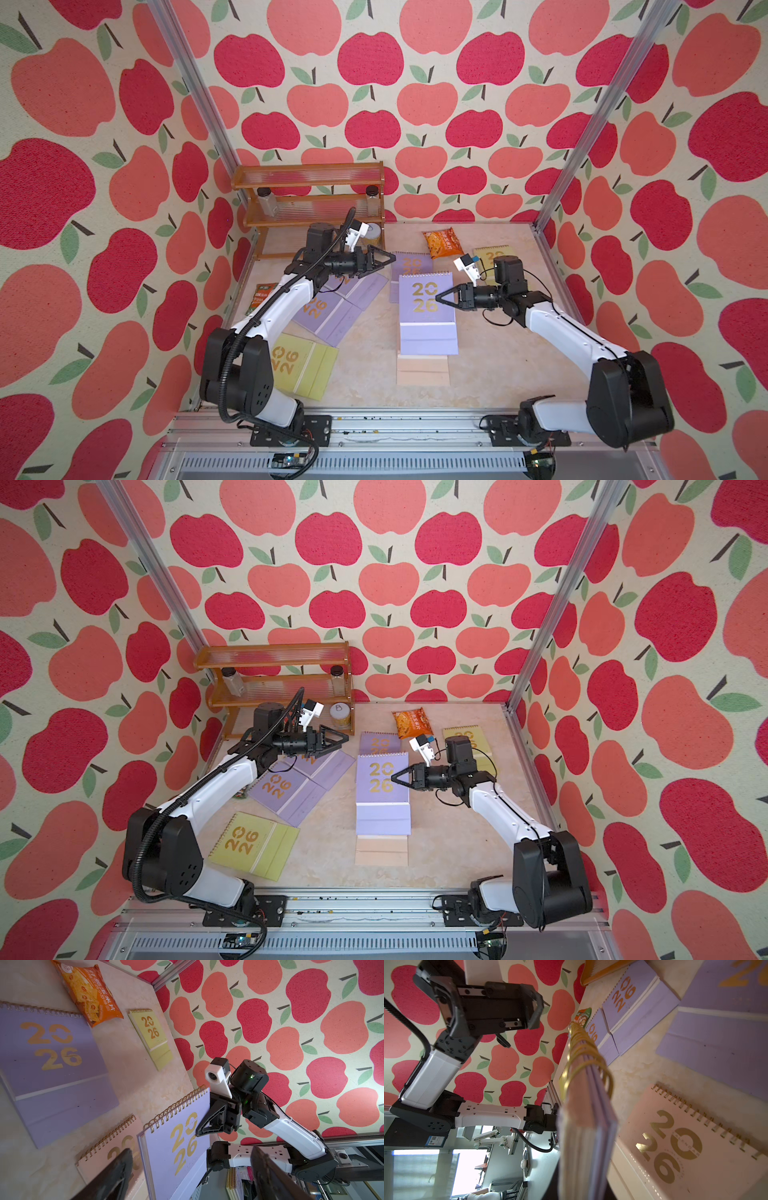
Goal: Stack the calendars
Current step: Place the calendar at the calendar.
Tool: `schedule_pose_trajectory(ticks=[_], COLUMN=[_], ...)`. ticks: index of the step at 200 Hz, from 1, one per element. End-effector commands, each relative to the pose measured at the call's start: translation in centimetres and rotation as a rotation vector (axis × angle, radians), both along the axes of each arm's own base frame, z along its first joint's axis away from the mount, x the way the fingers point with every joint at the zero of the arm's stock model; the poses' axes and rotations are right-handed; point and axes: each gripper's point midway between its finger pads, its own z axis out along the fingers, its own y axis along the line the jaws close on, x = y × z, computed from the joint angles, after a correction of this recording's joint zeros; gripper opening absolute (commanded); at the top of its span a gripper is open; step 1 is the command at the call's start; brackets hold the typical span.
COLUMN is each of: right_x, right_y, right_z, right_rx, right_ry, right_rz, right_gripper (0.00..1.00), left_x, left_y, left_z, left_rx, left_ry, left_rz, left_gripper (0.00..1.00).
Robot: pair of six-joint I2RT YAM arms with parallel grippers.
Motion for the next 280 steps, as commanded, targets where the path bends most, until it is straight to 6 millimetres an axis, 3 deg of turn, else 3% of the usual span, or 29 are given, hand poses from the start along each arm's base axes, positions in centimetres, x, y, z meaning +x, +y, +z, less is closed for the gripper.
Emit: schedule_pose_trajectory(ticks=[1,36,135,240,280], right_x=[-1.6,-2.0,-2.2,-2.8,-2.9], right_y=[-1.0,-1.2,1.4,1.1,0.6], right_z=[-2.5,-5.0,-8.8,-12.1,-12.9], right_rx=[-0.058,-0.063,-0.060,-0.125,-0.181], right_ry=[0.106,0.166,0.227,0.289,0.286], right_rz=[-0.029,-0.072,-0.056,-0.049,-0.056], right_gripper=[0.00,0.00,0.00,0.00,0.13], left_x=[-0.7,-1.1,-0.9,-0.9,-0.8], left_y=[0.8,1.1,0.8,0.5,0.3], left_z=[0.5,0.2,-0.8,-1.5,-1.7], left_rx=[0.017,0.011,-0.004,-0.001,-0.001], left_ry=[-0.035,-0.029,-0.004,0.014,0.018], left_rz=[0.016,0.030,0.022,0.015,0.011], left_gripper=[0.87,0.87,0.87,0.88,0.88])
